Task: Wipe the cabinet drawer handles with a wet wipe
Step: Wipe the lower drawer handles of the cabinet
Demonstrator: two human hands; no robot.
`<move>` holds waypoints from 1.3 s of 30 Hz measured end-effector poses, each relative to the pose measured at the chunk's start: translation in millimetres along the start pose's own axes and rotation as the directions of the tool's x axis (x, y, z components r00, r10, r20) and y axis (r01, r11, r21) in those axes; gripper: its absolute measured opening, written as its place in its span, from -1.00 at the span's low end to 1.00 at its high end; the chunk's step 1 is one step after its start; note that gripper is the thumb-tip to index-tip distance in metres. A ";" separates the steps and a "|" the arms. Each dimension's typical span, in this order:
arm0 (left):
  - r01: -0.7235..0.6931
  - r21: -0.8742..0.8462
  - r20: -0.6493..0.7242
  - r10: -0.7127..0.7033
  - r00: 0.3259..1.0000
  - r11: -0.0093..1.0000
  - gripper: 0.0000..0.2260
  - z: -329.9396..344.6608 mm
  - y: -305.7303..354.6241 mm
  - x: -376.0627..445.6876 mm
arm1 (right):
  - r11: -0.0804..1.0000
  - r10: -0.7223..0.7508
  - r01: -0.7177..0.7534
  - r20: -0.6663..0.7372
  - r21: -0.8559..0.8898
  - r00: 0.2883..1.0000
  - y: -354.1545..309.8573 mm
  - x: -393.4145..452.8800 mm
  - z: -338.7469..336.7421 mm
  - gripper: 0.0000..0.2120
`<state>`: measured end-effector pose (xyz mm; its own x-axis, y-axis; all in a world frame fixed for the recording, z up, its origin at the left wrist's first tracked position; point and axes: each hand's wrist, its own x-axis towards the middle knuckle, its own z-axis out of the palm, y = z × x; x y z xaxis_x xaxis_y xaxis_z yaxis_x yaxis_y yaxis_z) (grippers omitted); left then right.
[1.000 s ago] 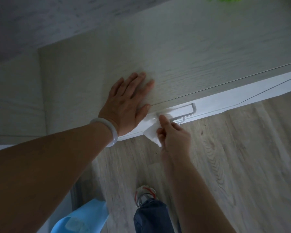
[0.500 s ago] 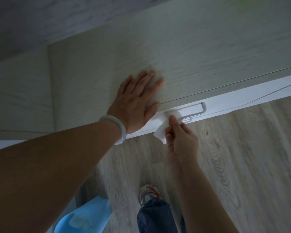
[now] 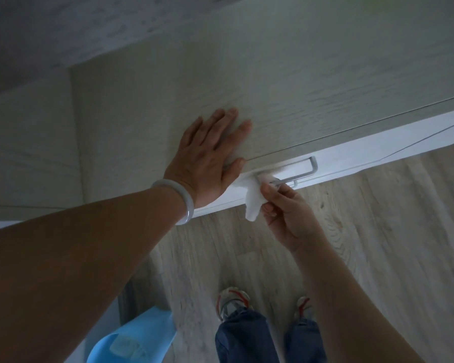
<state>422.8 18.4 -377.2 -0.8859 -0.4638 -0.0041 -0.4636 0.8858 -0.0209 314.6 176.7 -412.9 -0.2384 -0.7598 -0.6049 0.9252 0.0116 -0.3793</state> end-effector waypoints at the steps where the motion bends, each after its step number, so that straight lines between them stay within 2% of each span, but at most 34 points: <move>1: 0.000 -0.007 -0.004 0.000 1.000 1.000 -0.47 -0.2 0.0 0.0 | 0.999 0.011 -0.011 0.005 -0.036 1.000 -4.0 -0.3 -2.0 -0.84; 3: 0.000 -0.014 -0.011 0.000 1.000 1.000 -0.47 -0.8 0.6 0.2 | 0.996 0.015 -0.015 0.004 -0.084 1.000 -10.7 0.1 -6.3 -0.87; 5: -0.003 -0.012 -0.014 0.003 1.000 1.000 -0.47 -1.1 0.5 0.5 | 0.997 0.008 -0.010 -0.033 -0.073 0.999 -19.8 0.6 -13.7 -0.97; 9: -0.011 -0.014 -0.020 0.011 1.000 1.000 -0.47 -0.6 0.5 1.0 | 0.998 -0.063 0.061 -0.069 -0.030 0.996 -52.0 1.5 -34.9 -0.57; 12: -0.014 -0.013 -0.020 0.014 1.000 1.000 -0.47 -0.7 -0.3 1.2 | 1.000 -0.030 0.030 -0.063 -0.009 0.998 -61.2 -0.7 -32.9 -0.51; 13: -0.015 -0.012 -0.017 0.015 1.000 1.000 -0.47 -0.5 -0.9 0.8 | 0.999 -0.028 0.031 -0.088 0.038 0.996 -57.2 -2.2 -28.1 -0.54; 15: -0.012 -0.006 -0.015 0.012 1.000 1.000 -0.47 -0.5 -1.5 0.7 | 0.997 -0.025 0.038 -0.188 0.066 0.982 -40.8 -4.9 -15.2 -0.72; 17: -0.009 -0.003 -0.016 0.009 1.000 1.000 -0.47 -0.7 -1.1 0.8 | 0.999 0.002 -0.012 -0.246 -0.037 0.969 -22.4 -9.7 3.1 -0.85; 20: -0.010 -0.003 -0.011 0.010 1.000 1.000 -0.47 -0.7 -0.6 1.3 | 0.987 -0.002 -0.046 -0.305 -0.152 0.952 -15.7 -8.9 13.1 -0.91; 22: -0.010 -0.001 -0.007 0.010 1.000 1.000 -0.47 -0.3 -0.9 1.5 | 0.996 -0.043 0.013 -0.380 -0.083 0.924 -30.9 -7.4 5.6 -0.94; 25: -0.015 -0.004 -0.004 0.015 1.000 1.000 -0.47 -0.4 -0.8 1.7 | 0.974 -0.101 0.181 -0.456 0.135 0.884 -63.6 -10.7 -19.2 -0.86; 27: -0.016 -0.008 -0.003 0.016 1.000 1.000 -0.47 -0.3 -1.0 1.1 | 0.952 -0.156 0.260 -0.480 0.159 0.863 -79.6 -16.0 -25.4 -0.81; 29: -0.014 -0.007 -0.007 0.014 1.000 1.000 -0.47 0.0 -1.5 0.7 | 0.963 -0.195 0.259 -0.462 0.080 0.865 -85.2 -18.9 -15.7 -0.96; 31: -0.015 0.002 -0.009 0.015 1.000 1.000 -0.47 0.2 -1.6 0.7 | 0.969 -0.240 0.190 -0.447 -0.155 0.862 -81.1 -18.8 -0.6 -0.87; 33: -0.015 0.001 -0.007 0.015 1.000 1.000 -0.47 -0.2 -1.2 1.1 | 0.859 -0.354 0.107 -0.429 -0.501 0.831 -76.8 -17.8 7.7 -0.86; 35: -0.012 -0.007 -0.007 0.012 1.000 1.000 -0.47 -0.6 -0.8 1.5 | 0.689 -0.452 0.029 -0.398 -0.724 0.798 -75.5 -15.2 6.8 -0.82; 37: -0.011 -0.009 -0.005 0.011 1.000 1.000 -0.47 -0.6 -0.5 1.3 | 0.650 -0.483 0.013 -0.400 -0.760 0.779 -73.0 -14.6 6.4 -0.84; 39: -0.007 -0.009 -0.006 0.007 1.000 1.000 -0.47 -0.5 -0.5 0.9 | 0.721 -0.484 0.078 -0.419 -0.689 0.768 -67.9 -15.3 7.2 -0.86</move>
<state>422.2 17.6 -376.7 -0.8893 -0.4574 0.0017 -0.4574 0.8892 -0.0114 257.5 182.9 -372.8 -0.7544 -0.3171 -0.5747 0.4447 0.3971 -0.8029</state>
